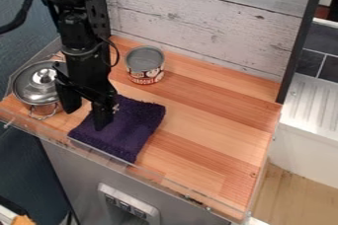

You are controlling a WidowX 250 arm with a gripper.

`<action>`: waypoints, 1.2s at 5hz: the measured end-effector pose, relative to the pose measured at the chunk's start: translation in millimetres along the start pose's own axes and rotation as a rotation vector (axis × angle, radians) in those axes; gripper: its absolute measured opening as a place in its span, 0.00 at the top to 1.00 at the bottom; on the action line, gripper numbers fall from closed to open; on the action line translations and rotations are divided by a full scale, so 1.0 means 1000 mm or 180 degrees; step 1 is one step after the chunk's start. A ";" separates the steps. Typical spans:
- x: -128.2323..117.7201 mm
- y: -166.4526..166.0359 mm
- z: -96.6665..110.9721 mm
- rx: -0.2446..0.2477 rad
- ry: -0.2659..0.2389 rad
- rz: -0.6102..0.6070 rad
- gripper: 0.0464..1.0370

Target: Put the silver pot cover on the bottom right of the table

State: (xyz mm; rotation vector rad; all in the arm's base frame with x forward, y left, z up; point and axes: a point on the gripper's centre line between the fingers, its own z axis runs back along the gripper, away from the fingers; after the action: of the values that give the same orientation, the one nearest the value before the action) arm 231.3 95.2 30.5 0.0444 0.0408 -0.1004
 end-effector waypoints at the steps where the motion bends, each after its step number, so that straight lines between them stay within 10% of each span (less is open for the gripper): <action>1: -0.001 -0.001 -0.005 -0.0045 0.0050 0.0008 0.04; 3: 0.001 0.057 0.027 -0.0208 -0.0289 0.0552 0.04; 6: 0.005 0.112 0.010 0.0148 -0.0340 0.1094 0.04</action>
State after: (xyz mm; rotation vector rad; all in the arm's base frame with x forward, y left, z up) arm 248.1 205.7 44.9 0.0918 -0.0759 0.2399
